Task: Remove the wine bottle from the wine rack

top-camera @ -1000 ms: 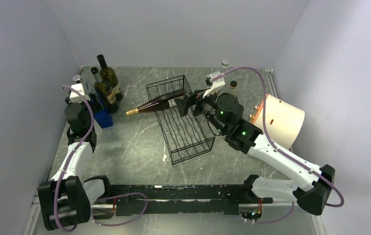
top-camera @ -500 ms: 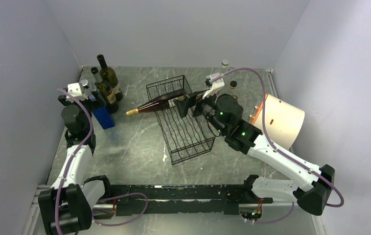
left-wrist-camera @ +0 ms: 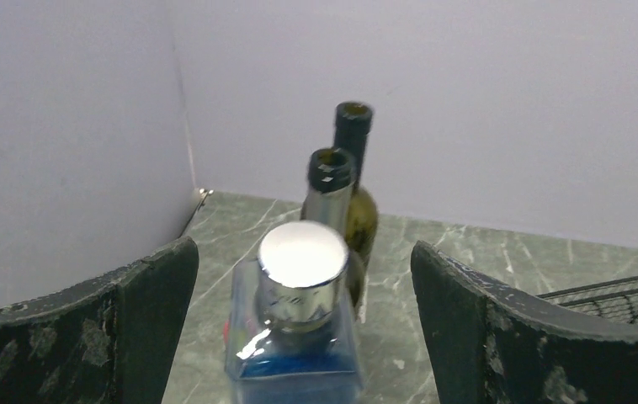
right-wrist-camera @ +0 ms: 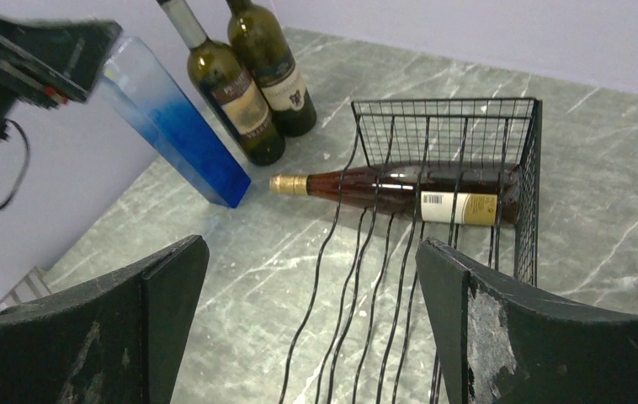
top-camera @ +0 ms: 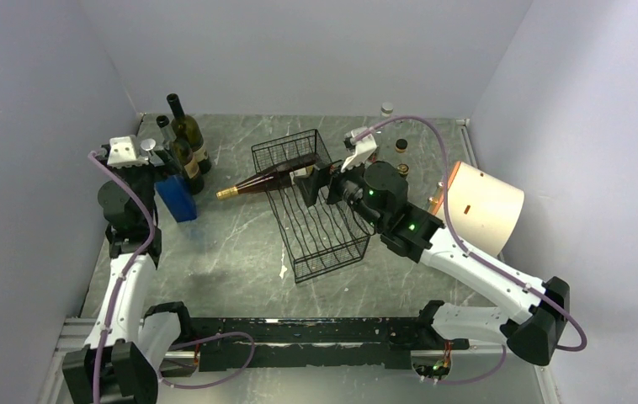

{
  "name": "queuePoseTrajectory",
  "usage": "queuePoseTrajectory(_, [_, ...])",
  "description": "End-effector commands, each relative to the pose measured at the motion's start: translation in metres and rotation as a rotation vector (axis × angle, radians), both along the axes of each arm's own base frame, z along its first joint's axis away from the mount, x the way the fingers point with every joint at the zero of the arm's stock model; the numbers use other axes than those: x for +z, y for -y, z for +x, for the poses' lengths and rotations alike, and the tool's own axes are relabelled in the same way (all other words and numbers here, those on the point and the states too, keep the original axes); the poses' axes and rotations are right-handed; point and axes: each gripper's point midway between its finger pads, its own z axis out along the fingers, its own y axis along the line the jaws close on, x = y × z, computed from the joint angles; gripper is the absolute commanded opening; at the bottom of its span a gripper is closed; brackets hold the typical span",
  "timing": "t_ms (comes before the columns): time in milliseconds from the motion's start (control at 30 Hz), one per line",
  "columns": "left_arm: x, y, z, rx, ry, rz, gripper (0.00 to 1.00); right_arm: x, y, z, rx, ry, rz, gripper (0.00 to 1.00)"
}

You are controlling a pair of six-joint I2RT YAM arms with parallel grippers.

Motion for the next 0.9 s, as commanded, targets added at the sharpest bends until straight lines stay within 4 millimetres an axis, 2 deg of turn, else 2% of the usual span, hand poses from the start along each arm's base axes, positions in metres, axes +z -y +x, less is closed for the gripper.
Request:
queuePoseTrajectory(0, [0.031, 0.017, -0.009, -0.032, 0.025, 0.052, 1.00, 0.000, -0.003, 0.002, 0.008, -0.026, -0.020, 1.00])
queuePoseTrajectory(167, [0.049, 0.011, -0.024, 0.050, 0.017, 0.046, 1.00, -0.018, -0.003, 0.003, 0.002, -0.063, -0.056, 1.00])
queuePoseTrajectory(267, [0.075, 0.011, -0.039, 0.074, 0.075, 0.002, 0.99, -0.030, -0.004, 0.003, 0.005, -0.094, -0.094, 1.00])
queuePoseTrajectory(300, [0.087, 0.017, -0.044, 0.045, 0.103, -0.025, 0.99, -0.034, -0.004, 0.003, 0.009, -0.101, -0.106, 1.00])
queuePoseTrajectory(333, [0.100, 0.027, -0.049, -0.005, 0.127, -0.030, 0.99, -0.039, -0.005, 0.002, 0.014, -0.109, -0.122, 1.00])
queuePoseTrajectory(467, [0.166, 0.091, -0.073, -0.336, 0.268, 0.080, 0.99, -0.062, -0.004, 0.000, 0.036, -0.131, -0.206, 1.00])
queuePoseTrajectory(533, [0.190, 0.117, -0.086, -0.475, 0.339, 0.127, 0.99, -0.074, -0.005, -0.001, 0.057, -0.136, -0.249, 1.00])
queuePoseTrajectory(633, [0.220, 0.141, -0.099, -0.600, 0.435, 0.158, 0.97, -0.088, -0.015, -0.002, 0.107, -0.161, -0.288, 1.00])
queuePoseTrajectory(733, [0.227, 0.143, -0.095, -0.590, 0.467, 0.154, 0.96, -0.095, -0.031, -0.003, 0.160, -0.202, -0.284, 1.00])
queuePoseTrajectory(800, [0.214, 0.139, -0.086, -0.545, 0.442, 0.153, 0.96, -0.097, -0.044, -0.004, 0.188, -0.215, -0.276, 1.00])
queuePoseTrajectory(867, [0.192, 0.133, -0.077, -0.488, 0.403, 0.167, 0.97, -0.098, -0.057, -0.007, 0.213, -0.219, -0.285, 1.00])
